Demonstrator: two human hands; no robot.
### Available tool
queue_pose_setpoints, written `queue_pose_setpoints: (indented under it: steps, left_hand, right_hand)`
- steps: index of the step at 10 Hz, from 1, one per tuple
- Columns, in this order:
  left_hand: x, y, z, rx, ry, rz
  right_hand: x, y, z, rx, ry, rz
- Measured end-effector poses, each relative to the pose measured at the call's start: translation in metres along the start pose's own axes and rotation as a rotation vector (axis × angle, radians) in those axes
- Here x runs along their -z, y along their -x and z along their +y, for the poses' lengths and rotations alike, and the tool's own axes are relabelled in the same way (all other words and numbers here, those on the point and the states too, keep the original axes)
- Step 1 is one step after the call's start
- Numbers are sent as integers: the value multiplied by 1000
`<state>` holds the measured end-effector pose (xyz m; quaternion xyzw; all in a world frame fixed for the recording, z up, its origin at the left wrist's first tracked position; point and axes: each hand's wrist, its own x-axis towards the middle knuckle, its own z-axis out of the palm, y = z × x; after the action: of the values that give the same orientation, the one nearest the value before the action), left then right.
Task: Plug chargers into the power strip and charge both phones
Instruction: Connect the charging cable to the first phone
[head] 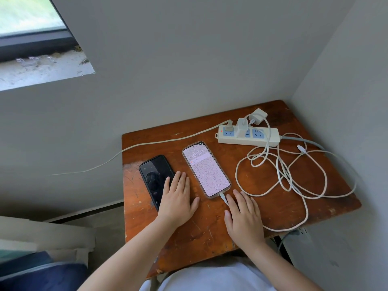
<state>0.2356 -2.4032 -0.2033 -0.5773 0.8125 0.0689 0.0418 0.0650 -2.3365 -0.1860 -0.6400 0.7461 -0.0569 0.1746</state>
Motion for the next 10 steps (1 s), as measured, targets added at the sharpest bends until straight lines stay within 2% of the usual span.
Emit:
queue_pose_setpoints:
  steps: [9, 10]
  left_hand:
    - [-5, -1, -1, -2, -36, 12]
    - [-4, -2, -1, 2, -39, 6]
  right_hand:
    - [2, 6, 2, 38, 75, 14]
    - [-1, 4, 6, 93, 91, 55]
